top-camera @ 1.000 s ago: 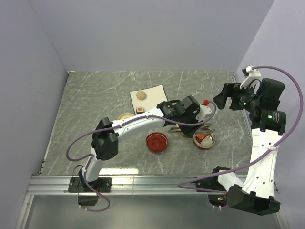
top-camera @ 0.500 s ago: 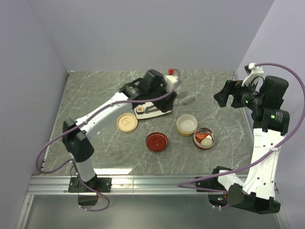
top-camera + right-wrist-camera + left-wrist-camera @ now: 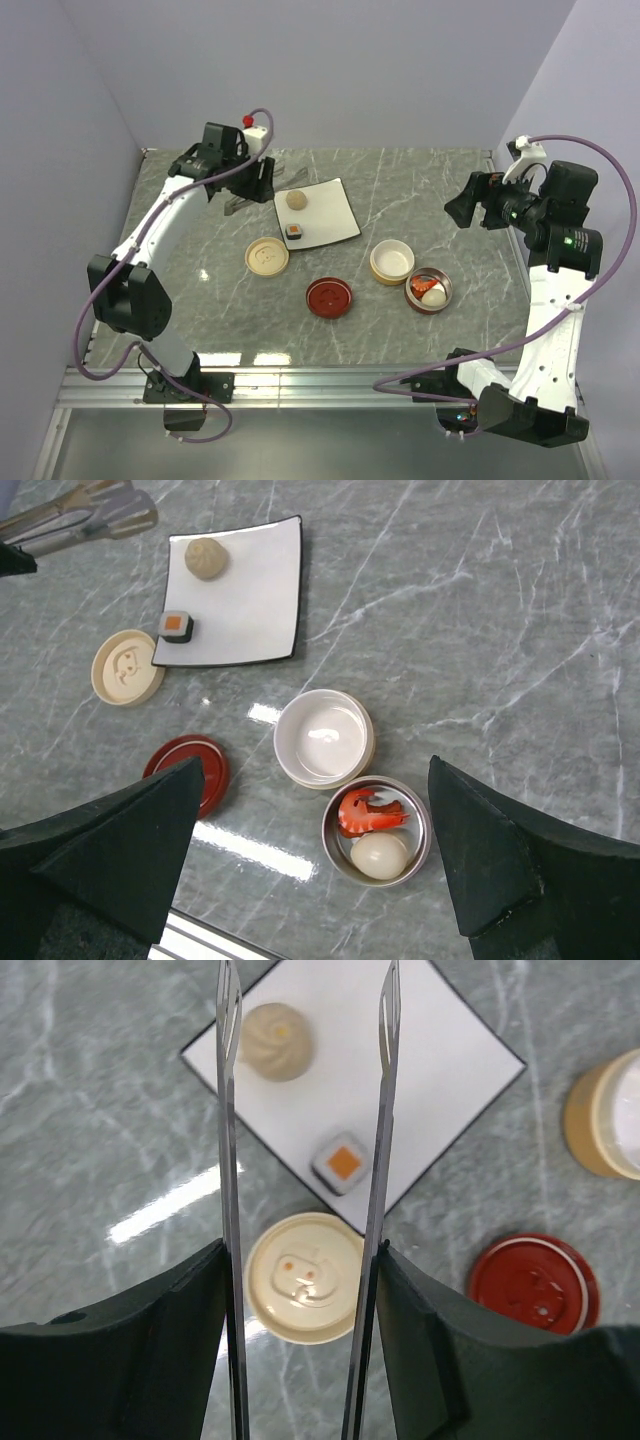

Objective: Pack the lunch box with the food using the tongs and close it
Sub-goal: Pick up the food using the clamp

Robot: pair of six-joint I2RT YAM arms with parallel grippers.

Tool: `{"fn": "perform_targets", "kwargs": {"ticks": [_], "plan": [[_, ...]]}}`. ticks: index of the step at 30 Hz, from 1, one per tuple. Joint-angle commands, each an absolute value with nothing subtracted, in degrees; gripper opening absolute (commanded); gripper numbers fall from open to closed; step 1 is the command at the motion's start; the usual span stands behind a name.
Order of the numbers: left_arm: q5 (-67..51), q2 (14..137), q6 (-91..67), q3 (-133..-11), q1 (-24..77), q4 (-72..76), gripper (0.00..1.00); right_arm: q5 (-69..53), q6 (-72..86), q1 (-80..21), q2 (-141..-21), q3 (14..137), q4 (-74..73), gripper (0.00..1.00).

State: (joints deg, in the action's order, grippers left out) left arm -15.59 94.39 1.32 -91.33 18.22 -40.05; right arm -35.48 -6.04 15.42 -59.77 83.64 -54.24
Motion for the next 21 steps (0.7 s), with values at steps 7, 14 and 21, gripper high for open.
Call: {"fn": "perform_targets", "kwargs": {"ticks": [7,14,21], "plan": [[-17.2,98.1,7.6,-90.9,13.4,-39.5,0.65,-36.7,-6.2,15.8,-60.0,84.3,-53.5,1.0],[-17.1,101.6,9.1,-91.2,13.2,-38.6,0.65,-36.4,-6.3,15.8,-60.3,84.6,-53.6,1.0],[-17.0,105.5,10.5,-93.0,13.2,-39.0,0.65,-36.2,-6.2,15.9,-60.3,84.2,-53.4,1.0]]}}
